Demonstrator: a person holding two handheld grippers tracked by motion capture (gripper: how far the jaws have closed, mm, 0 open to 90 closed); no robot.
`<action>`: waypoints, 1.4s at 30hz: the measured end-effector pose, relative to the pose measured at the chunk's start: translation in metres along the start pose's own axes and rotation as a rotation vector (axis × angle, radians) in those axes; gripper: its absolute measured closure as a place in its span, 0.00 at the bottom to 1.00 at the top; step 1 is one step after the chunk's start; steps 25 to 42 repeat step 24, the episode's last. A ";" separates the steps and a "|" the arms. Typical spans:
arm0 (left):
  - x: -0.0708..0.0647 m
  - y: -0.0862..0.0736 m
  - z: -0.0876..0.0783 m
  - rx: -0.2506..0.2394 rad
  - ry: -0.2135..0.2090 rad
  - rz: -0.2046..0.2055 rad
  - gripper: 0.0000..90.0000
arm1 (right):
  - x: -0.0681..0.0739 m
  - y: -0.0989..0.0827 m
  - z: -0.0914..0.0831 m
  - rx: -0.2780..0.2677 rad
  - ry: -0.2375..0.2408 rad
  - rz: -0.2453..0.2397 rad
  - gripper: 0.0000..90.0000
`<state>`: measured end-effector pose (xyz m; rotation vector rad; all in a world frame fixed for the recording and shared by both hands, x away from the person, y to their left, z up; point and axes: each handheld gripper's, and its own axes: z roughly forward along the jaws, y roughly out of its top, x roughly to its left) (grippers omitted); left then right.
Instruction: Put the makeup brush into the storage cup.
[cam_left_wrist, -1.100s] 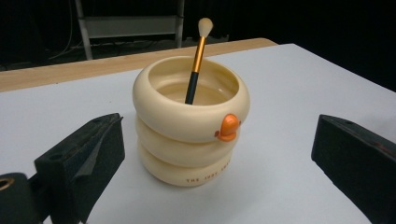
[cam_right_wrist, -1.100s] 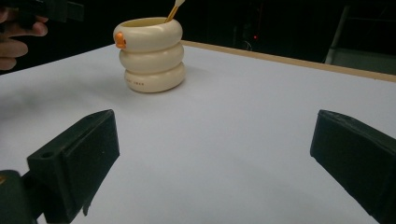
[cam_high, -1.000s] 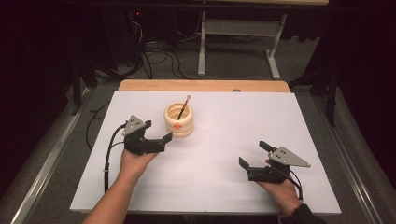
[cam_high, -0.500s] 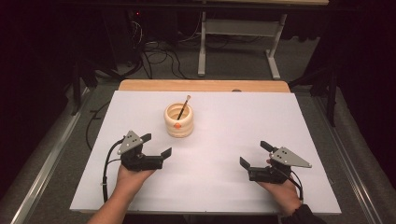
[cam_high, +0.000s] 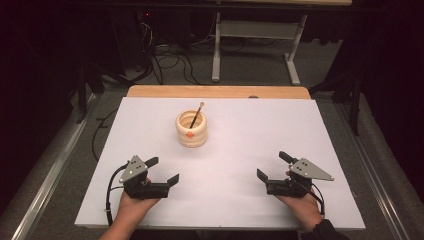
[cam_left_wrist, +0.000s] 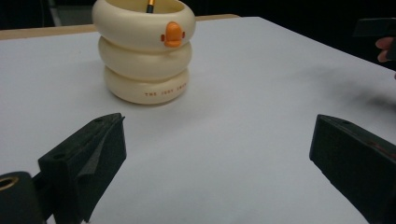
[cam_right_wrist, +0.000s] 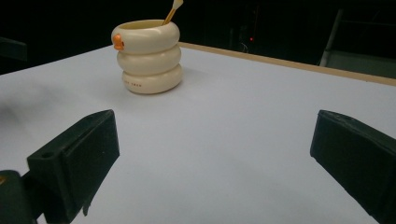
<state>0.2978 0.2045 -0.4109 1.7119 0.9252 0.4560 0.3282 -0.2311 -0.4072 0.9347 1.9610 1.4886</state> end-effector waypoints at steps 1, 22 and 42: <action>-0.003 0.001 0.002 0.000 -0.006 0.018 0.04 | 0.000 0.001 -0.002 -0.010 -0.001 0.002 0.03; 0.001 -0.001 0.007 -0.005 0.017 0.003 0.00 | -0.005 0.003 -0.005 -0.022 -0.018 0.023 0.03; 0.003 -0.002 0.007 -0.004 0.019 0.001 0.00 | -0.005 0.003 -0.005 -0.022 -0.020 0.021 0.03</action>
